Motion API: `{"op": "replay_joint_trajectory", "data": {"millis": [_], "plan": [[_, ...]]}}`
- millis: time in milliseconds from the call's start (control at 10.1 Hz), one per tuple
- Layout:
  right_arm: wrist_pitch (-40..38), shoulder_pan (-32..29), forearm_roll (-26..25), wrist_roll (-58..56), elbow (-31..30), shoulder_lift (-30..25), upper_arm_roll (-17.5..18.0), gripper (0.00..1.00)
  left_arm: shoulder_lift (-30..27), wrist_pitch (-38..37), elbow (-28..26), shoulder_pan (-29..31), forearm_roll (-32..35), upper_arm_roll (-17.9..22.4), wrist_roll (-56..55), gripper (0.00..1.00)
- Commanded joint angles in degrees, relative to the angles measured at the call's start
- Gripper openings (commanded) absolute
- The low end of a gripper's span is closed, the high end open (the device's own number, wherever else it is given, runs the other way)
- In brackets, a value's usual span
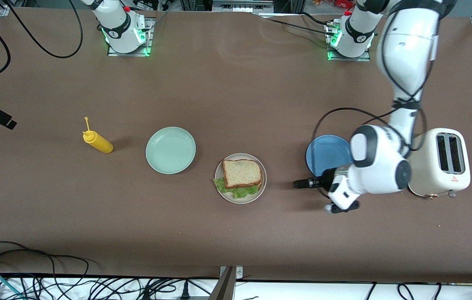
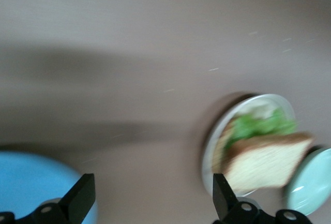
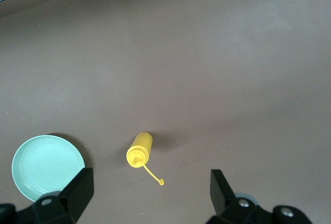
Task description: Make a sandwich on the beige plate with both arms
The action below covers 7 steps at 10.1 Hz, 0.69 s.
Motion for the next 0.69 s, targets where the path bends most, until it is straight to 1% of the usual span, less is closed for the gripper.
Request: {"op": "replay_joint_trajectory", "data": {"millis": [0,197,296,395,493,592], "plan": [[-0.4,0.3,3.0,1.3,1.3,0.5,-0.3,1.00,-4.8,-8.5,-1.0,2.2,11.2,-0.3,-0.5,1.00],[-0.3,0.3,4.5,5.3,1.3,0.5,-0.2,1.00,-7.1,-12.7,-0.9,3.0,19.3,-0.2,-0.2,1.00],[-0.3,0.5,6.3,5.5,1.3,0.5,-0.2,1.00,-8.9,-14.8,-0.8,3.5,23.2,-0.3,-0.1,1.00],[-0.4,0.3,6.7,5.4,1.0,0.5,-0.2,1.00,-10.4,-18.3,-0.6,3.5,28.4,-0.5,0.0,1.00],[-0.7,0.3,6.7,5.3,1.0,0.5,-0.2,1.00,-12.2,-21.6,-0.6,3.4,31.5,-0.7,0.1,1.00],[-0.8,0.3,6.7,5.3,1.0,0.5,-0.2,1.00,-14.7,-24.9,-0.5,3.6,31.8,-0.5,0.2,1.00]]}}
